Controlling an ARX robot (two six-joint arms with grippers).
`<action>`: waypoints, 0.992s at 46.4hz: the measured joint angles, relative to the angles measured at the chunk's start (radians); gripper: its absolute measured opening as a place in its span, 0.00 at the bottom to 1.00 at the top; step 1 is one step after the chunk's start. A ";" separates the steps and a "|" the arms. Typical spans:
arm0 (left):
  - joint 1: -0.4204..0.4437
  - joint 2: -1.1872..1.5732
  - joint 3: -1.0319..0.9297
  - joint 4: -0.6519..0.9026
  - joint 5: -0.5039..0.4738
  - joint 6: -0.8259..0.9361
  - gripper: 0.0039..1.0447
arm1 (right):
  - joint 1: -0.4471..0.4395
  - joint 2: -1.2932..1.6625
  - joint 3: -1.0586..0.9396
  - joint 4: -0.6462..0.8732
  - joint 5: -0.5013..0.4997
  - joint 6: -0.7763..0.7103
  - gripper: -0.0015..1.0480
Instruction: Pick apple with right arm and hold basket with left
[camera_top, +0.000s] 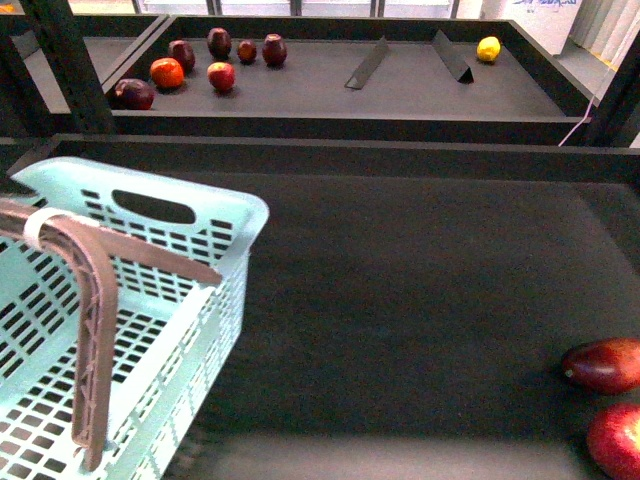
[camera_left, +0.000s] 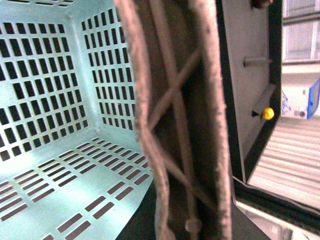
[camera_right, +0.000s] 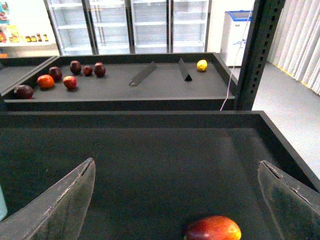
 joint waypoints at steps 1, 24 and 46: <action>-0.016 -0.005 0.008 -0.005 -0.003 0.000 0.06 | 0.000 0.000 0.000 0.000 0.000 0.000 0.91; -0.407 0.023 0.264 -0.060 -0.064 0.104 0.06 | 0.000 0.000 0.000 0.000 0.000 0.000 0.91; -0.535 0.055 0.332 -0.082 -0.087 0.191 0.06 | 0.000 0.000 0.000 0.000 0.000 0.000 0.91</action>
